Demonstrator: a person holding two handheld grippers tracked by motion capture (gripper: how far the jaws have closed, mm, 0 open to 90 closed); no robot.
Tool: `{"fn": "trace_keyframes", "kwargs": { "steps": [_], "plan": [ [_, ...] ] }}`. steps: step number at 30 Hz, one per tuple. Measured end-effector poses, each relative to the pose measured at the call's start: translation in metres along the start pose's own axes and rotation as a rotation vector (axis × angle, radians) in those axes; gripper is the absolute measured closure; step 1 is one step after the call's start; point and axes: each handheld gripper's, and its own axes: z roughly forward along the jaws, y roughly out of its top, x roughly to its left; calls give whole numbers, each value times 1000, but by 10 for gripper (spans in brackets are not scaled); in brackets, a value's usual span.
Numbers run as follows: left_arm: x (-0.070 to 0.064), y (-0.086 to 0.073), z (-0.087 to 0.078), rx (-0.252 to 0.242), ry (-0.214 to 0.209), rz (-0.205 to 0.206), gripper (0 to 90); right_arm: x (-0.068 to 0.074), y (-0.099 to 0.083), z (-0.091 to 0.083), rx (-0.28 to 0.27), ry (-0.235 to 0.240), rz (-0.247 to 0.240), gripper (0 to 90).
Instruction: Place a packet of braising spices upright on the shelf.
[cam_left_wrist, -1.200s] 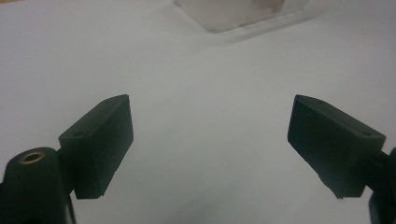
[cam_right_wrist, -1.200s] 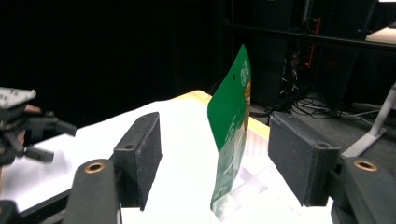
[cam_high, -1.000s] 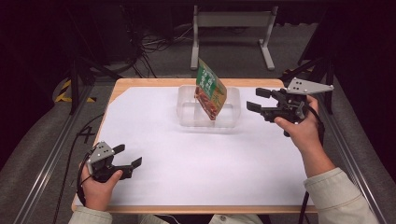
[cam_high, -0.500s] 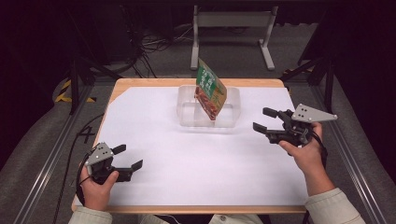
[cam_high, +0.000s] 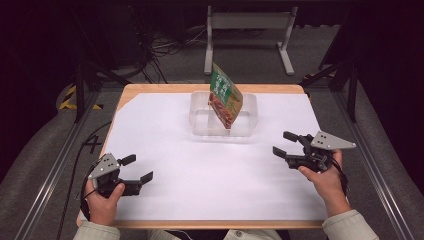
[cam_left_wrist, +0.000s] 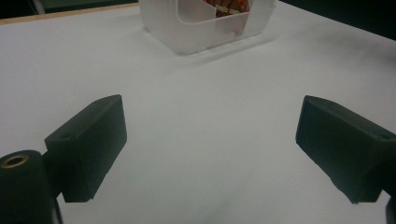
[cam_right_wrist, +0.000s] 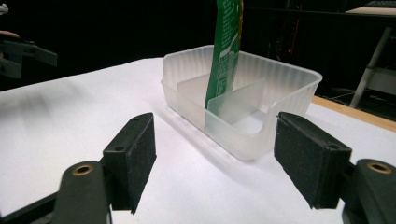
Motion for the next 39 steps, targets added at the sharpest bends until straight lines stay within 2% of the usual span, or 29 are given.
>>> {"fn": "trace_keyframes", "kwargs": {
  "steps": [7, 10, 18, 25, 30, 39],
  "plan": [
    [2, -2, 1, -2, -12, -12, 86, 4, -18, 5, 51, 2, 2, 293],
    [3, -2, 1, 0, -14, -15, 79, 4, -24, 9, 90, -1, 7, 293],
    [4, -5, 2, 3, -18, -15, 74, 3, -38, 17, 155, -4, 38, 293],
    [5, -6, 3, 5, -27, -13, 70, 10, -49, 23, 165, -12, 46, 297],
    [5, -8, 5, 0, -25, -21, 67, 10, -55, 26, 182, -19, 55, 293],
    [6, -8, 5, 5, -19, -18, 64, 8, -55, 26, 182, -26, 65, 293]
  ]
}}
